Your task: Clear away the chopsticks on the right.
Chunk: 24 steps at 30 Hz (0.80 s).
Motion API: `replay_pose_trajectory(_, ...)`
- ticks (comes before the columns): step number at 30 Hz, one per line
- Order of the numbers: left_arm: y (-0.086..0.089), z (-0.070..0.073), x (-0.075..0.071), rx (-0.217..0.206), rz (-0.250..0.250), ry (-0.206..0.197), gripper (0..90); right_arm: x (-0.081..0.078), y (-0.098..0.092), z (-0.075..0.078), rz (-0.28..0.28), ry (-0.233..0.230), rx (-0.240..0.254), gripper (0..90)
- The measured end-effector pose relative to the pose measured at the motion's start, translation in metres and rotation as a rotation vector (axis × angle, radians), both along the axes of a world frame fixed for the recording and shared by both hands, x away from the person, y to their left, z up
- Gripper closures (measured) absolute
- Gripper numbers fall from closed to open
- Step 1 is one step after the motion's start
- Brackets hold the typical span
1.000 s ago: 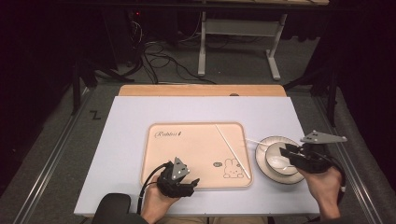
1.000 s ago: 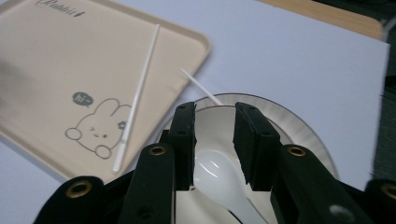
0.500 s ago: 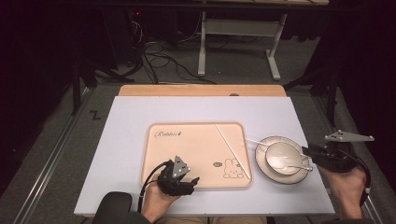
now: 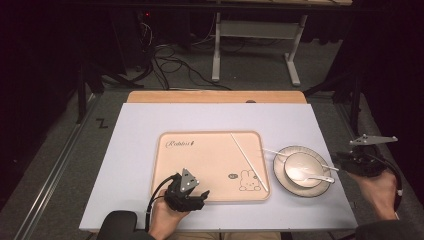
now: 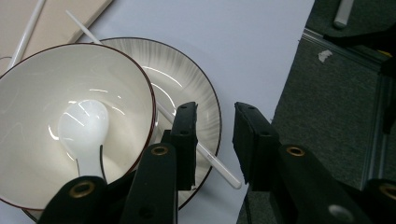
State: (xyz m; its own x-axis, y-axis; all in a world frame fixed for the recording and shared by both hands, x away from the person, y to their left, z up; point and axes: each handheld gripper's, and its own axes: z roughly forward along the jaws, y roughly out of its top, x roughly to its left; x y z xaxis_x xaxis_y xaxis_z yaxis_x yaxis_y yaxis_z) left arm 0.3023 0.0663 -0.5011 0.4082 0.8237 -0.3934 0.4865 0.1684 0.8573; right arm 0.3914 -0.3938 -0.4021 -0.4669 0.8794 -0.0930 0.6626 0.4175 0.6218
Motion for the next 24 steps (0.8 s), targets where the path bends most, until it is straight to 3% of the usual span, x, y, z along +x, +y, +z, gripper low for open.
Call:
replay_pose_trajectory(5, 0.004, 0.0, -0.003, 0.003, 0.022, -0.001, 34.2, 0.012, -0.001, -0.005, 0.028, 0.021, -0.017, 71.1)
replay_pose_trajectory(12, 0.009, -0.001, -0.007, 0.008, 0.049, -0.002, 34.2, 0.027, 0.006, -0.022, 0.094, 0.1, -0.06, 71.2)
replay_pose_trajectory(24, 0.011, -0.003, -0.01, 0.015, 0.067, 0.002, 34.2, 0.038, 0.008, -0.034, 0.184, 0.17, -0.109, 68.9)
